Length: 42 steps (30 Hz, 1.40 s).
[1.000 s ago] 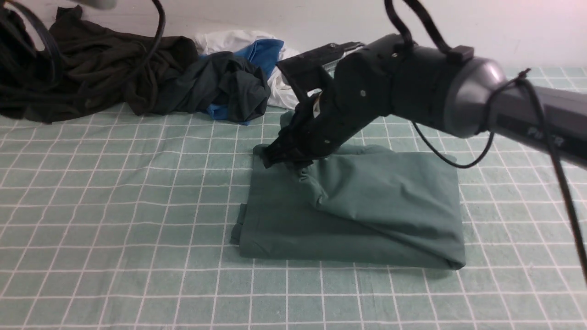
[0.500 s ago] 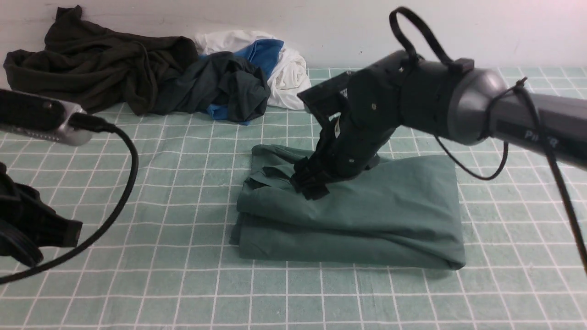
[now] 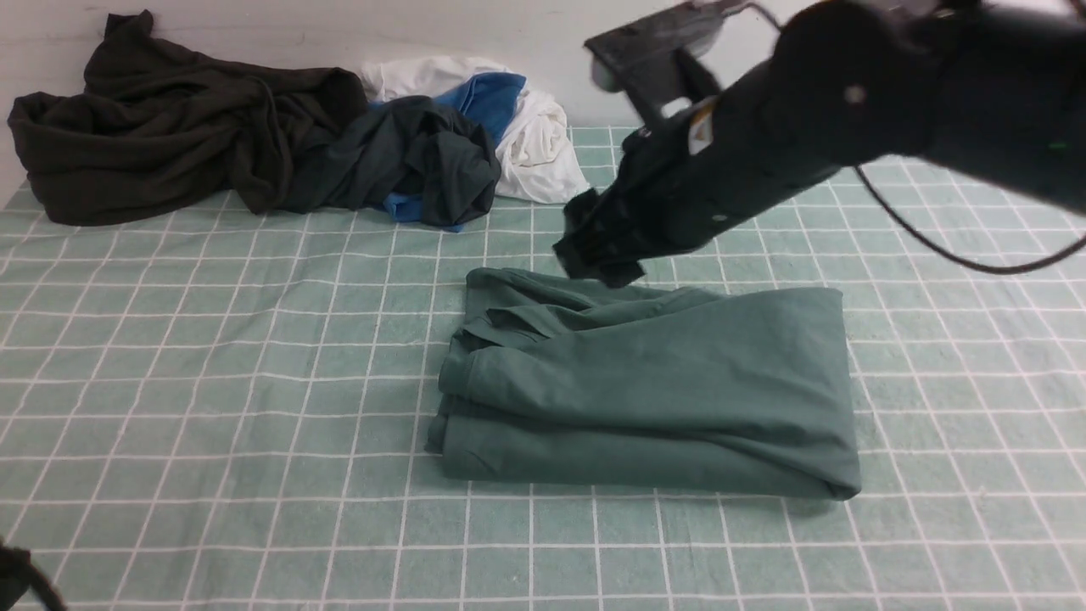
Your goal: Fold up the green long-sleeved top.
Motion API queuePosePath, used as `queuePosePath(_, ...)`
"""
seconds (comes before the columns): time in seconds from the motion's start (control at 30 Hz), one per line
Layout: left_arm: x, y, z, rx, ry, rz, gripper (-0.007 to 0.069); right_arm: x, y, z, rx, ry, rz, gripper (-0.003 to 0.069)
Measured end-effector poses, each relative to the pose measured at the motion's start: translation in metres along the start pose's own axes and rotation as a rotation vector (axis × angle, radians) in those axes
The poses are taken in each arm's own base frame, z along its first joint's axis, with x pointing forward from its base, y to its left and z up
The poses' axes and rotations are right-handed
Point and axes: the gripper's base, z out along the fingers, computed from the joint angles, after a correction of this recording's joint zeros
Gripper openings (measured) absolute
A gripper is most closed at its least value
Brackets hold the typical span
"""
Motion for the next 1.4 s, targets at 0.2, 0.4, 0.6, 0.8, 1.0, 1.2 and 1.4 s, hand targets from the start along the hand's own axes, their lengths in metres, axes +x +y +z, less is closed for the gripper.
queuePosePath(0.2,0.021,0.002,-0.024,-0.009,-0.177,0.003,-0.0003,0.053,-0.006,-0.067,0.026,-0.099,0.02,0.0309)
queuePosePath(0.4,0.024,0.004,-0.031,-0.021,-0.228,0.011,-0.0003,0.098,-0.002,-0.135,0.037,-0.314,0.017,0.0087)
queuePosePath(0.6,0.024,0.004,-0.031,-0.023,-0.228,0.012,-0.0003,0.133,0.002,-0.193,0.046,-0.562,0.006,-0.001)
queuePosePath(0.8,0.024,0.004,-0.031,-0.023,-0.228,0.014,-0.0003,0.151,0.003,-0.225,0.08,-0.736,-0.033,-0.0013)
queuePosePath(1.0,0.024,0.004,-0.031,-0.023,-0.228,0.014,-0.0003,0.156,0.002,-0.223,0.099,-0.695,-0.055,-0.0014)
queuePosePath(1.2,0.024,0.004,-0.031,-0.023,-0.228,0.014,-0.0003,0.158,0.001,-0.22,0.098,-0.652,-0.053,-0.0014)
queuePosePath(1.4,0.024,0.004,-0.031,-0.023,-0.228,0.014,-0.0003,0.159,0.002,-0.219,0.084,-0.646,-0.039,-0.0014)
